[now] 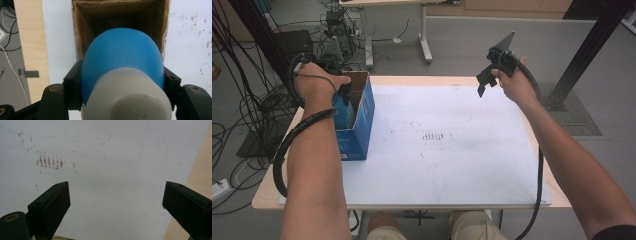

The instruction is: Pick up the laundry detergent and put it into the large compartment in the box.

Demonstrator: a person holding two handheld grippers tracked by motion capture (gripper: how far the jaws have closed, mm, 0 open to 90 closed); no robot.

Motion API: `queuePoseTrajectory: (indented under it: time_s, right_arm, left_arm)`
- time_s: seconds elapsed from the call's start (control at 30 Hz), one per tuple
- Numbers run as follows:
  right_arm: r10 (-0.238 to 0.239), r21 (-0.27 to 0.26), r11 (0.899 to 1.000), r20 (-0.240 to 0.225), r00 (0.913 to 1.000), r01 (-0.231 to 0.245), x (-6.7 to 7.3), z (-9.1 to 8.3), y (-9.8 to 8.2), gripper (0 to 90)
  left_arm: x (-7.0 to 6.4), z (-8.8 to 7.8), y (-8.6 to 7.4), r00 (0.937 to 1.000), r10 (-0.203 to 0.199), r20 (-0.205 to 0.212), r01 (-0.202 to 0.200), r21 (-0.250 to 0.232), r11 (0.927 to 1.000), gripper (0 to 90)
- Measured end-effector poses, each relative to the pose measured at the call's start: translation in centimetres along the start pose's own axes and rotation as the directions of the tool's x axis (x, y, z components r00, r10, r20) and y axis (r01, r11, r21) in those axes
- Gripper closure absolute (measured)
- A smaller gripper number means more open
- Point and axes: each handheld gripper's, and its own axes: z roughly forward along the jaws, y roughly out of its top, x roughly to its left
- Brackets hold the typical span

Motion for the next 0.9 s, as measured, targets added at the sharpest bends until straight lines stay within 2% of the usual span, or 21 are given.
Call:
queuePoseTrajectory:
  time_s: [0.6,0.9]
  right_arm:
    - [0.004,0.014,1.000,0.000,1.0000,-0.004,-0.2,1.0,0.3,7.5]
    - [0.004,0.015,1.000,-0.002,1.0000,-0.004,-0.2,1.1,0.4,7.6]
  left_arm:
    - [-1.0,3.2,-0.1,0.9996,0.028,-0.007,-0.028,-0.001,0.9996,37.6]
    - [-1.4,4.0,-0.1,0.9984,0.053,-0.022,-0.052,0.009,0.9986,37.6]
